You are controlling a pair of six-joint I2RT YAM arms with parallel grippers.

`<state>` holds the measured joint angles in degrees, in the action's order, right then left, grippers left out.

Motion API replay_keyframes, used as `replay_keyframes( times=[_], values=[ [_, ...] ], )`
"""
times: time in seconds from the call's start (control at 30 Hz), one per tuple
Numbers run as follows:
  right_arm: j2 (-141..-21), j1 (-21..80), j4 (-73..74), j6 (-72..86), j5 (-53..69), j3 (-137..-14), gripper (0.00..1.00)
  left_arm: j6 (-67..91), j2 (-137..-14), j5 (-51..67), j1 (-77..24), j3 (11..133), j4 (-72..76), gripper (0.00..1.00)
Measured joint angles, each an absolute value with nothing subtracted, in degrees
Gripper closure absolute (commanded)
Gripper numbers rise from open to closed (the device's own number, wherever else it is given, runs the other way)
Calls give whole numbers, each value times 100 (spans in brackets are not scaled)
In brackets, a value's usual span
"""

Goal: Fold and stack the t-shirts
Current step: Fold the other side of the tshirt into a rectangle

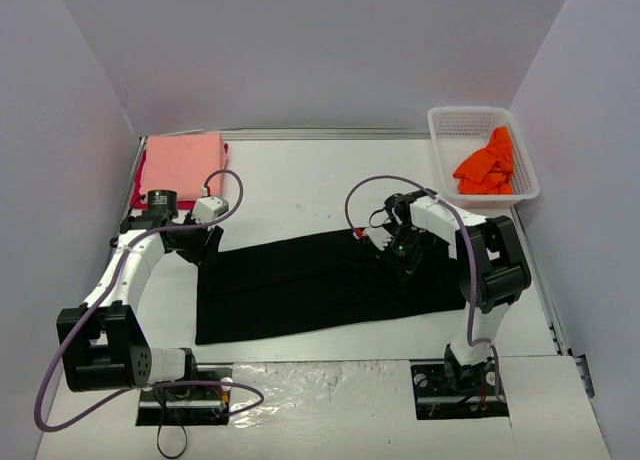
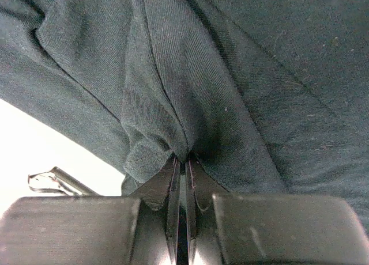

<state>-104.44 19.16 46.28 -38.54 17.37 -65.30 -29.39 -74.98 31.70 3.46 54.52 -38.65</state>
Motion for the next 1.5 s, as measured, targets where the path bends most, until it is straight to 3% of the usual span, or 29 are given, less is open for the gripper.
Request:
replay_keyframes(
  times=[0.5, 1.4, 1.5],
  values=[
    [-10092, 2021, 4838, -3760, 1933, -6611, 100, -2941, -7498, 3173, 346, 5452, -3865, 54],
    [-9915, 3138, 5144, -3588, 2362, -6759, 100, -2941, -7498, 3173, 346, 5452, -3865, 54],
    [-9946, 3197, 5144, -3566, 2412, -6702, 93, -2941, -7498, 3173, 346, 5452, -3865, 54]
  ],
)
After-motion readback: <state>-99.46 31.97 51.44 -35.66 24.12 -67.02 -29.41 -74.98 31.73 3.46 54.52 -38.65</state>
